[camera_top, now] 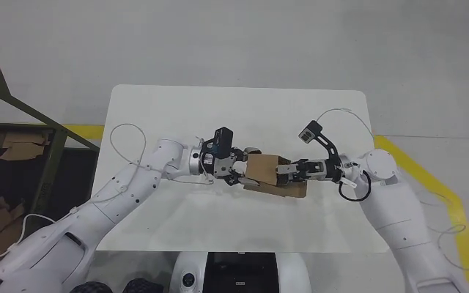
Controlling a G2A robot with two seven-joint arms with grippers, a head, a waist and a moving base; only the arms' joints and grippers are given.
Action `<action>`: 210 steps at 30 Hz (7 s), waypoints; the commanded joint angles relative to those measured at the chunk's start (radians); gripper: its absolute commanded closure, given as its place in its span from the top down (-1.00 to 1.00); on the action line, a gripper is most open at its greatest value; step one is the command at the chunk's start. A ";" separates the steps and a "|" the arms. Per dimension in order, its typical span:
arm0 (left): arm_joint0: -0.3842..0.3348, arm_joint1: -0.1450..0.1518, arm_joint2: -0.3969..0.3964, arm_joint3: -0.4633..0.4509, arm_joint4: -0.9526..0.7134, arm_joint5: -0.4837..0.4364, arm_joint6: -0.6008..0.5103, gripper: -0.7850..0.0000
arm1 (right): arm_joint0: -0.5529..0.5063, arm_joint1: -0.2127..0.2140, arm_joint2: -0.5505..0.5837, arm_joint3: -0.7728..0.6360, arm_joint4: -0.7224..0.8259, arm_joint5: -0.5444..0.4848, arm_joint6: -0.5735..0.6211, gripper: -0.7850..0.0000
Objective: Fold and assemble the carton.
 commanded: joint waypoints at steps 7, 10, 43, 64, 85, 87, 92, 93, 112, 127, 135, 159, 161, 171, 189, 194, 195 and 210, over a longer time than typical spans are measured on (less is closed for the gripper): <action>0.013 0.000 -0.024 -0.001 0.014 0.000 0.029 0.27 | -0.075 0.020 0.057 -0.084 -0.096 0.024 -0.119 -1.00; 0.014 -0.001 -0.029 -0.001 0.018 0.000 0.031 0.28 | -0.093 0.022 0.055 -0.116 -0.117 0.035 -0.141 -1.00; 0.026 -0.029 -0.028 -0.044 0.001 0.000 -0.008 0.36 | -0.059 0.001 -0.068 -0.118 -0.108 0.015 -0.218 -1.00; 0.037 -0.028 -0.049 -0.052 -0.004 0.000 -0.014 0.34 | -0.025 -0.010 -0.110 -0.097 -0.101 0.019 -0.226 -1.00; 0.049 -0.027 -0.068 -0.051 -0.008 0.000 0.012 0.17 | -0.063 -0.006 -0.074 -0.113 -0.108 -0.113 -0.283 -1.00; 0.051 -0.026 -0.067 -0.050 -0.011 0.000 0.014 0.18 | -0.067 -0.005 -0.067 -0.111 -0.108 -0.147 -0.281 -1.00; 0.049 -0.024 -0.058 -0.050 -0.025 0.000 0.015 0.18 | -0.075 -0.001 -0.053 -0.116 -0.132 -0.216 -0.266 -1.00; 0.047 -0.024 -0.056 -0.050 -0.028 0.000 0.016 0.18 | -0.076 -0.001 -0.052 -0.118 -0.139 -0.231 -0.263 -1.00; 0.005 -0.011 0.007 -0.044 -0.096 0.000 0.006 0.25 | -0.108 0.004 -0.055 -0.182 -0.267 -0.354 -0.340 -1.00; -0.016 -0.007 0.034 -0.048 -0.111 0.000 0.009 0.25 | -0.092 0.000 -0.095 -0.186 -0.277 -0.350 -0.347 -1.00; -0.018 -0.005 0.039 -0.045 -0.113 0.000 0.013 0.26 | -0.089 0.001 -0.100 -0.180 -0.258 -0.352 -0.347 -1.00; 0.033 0.014 -0.028 -0.007 -0.042 0.006 0.061 0.19 | -0.195 0.048 0.111 -0.214 -0.263 -0.348 -0.409 -1.00; 0.044 0.015 -0.042 -0.005 -0.028 0.016 0.067 0.18 | -0.218 0.054 0.141 -0.232 -0.261 -0.345 -0.420 -1.00; 0.090 0.018 -0.104 0.000 0.034 0.083 0.100 0.22 | -0.348 0.081 0.261 -0.337 -0.261 -0.294 -0.395 -1.00; 0.123 0.004 -0.148 -0.020 0.056 0.056 0.102 0.25 | -0.325 0.080 0.163 -0.391 -0.421 -0.170 -0.443 -1.00; 0.128 -0.002 -0.154 -0.024 0.065 0.043 0.110 0.24 | -0.279 0.073 0.111 -0.377 -0.427 -0.157 -0.444 -1.00; 0.128 -0.003 -0.155 -0.025 0.067 0.042 0.113 0.23 | -0.273 0.071 0.101 -0.375 -0.428 -0.157 -0.446 -1.00; 0.131 -0.020 -0.170 -0.005 0.096 0.018 0.131 0.22 | -0.268 0.075 0.131 -0.358 -0.410 -0.170 -0.507 -1.00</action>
